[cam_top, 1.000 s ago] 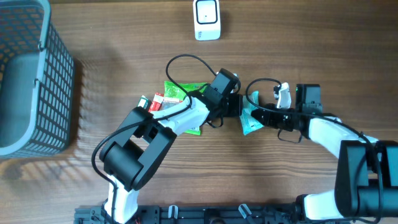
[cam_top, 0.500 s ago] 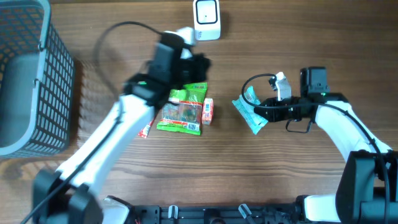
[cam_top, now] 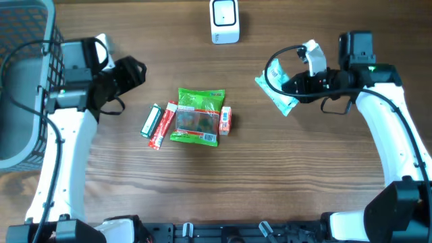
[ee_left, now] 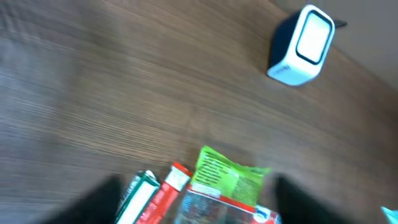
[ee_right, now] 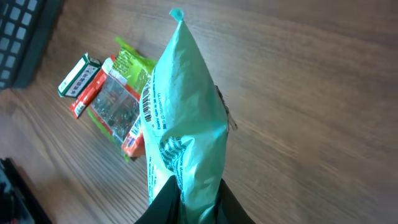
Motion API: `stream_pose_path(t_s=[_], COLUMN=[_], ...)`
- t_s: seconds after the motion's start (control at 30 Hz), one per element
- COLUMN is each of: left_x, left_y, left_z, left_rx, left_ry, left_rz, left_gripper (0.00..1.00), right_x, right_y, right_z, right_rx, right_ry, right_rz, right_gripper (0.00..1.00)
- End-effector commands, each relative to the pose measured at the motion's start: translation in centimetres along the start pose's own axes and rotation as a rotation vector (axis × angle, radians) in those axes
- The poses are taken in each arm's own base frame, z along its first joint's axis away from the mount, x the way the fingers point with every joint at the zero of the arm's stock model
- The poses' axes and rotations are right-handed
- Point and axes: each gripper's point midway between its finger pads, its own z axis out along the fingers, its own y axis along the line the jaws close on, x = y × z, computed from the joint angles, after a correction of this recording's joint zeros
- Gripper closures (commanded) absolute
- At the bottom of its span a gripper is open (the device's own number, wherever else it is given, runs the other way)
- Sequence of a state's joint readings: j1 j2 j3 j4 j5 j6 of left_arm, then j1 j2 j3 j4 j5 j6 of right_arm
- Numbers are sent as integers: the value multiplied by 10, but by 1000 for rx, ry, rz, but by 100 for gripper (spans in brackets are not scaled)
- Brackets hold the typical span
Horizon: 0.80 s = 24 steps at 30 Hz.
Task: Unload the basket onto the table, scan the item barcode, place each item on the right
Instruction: 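Carry the mint wipe pack to the white scanner with the right gripper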
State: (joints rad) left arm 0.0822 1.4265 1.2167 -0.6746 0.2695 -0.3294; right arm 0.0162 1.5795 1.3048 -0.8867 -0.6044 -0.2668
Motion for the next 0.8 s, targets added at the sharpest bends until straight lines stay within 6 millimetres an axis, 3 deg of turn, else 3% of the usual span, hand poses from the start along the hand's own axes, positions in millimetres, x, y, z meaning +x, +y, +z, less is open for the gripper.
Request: stream_pose_path(t_s=[0.0, 0.13, 0.37, 0.5, 0.67, 0.77], left_x=[-5, -5, -5, -5, -5, -5], left_y=[6, 6, 6, 6, 6, 6], left_z=[-5, -5, -5, -5, -5, -5], left_rx=[-7, -6, -6, -6, -6, -6], left_ry=[-18, -18, -18, -18, -18, -18], left_rz=[21, 21, 21, 21, 21, 21], left_gripper=[0, 0, 0, 0, 0, 0], right_x=[-25, -48, -113, -146, -177, -195], right_y=[12, 28, 56, 76, 82, 74], right_z=[-18, -35, -110, -142, -135, -107], right_rx=[52, 87, 273, 353, 563, 736], right_ry=[-47, -73, -218, -301, -311, -244], right_rz=[-102, -160, -294, -400, -602, -717], right_gripper=[96, 96, 96, 96, 96, 96])
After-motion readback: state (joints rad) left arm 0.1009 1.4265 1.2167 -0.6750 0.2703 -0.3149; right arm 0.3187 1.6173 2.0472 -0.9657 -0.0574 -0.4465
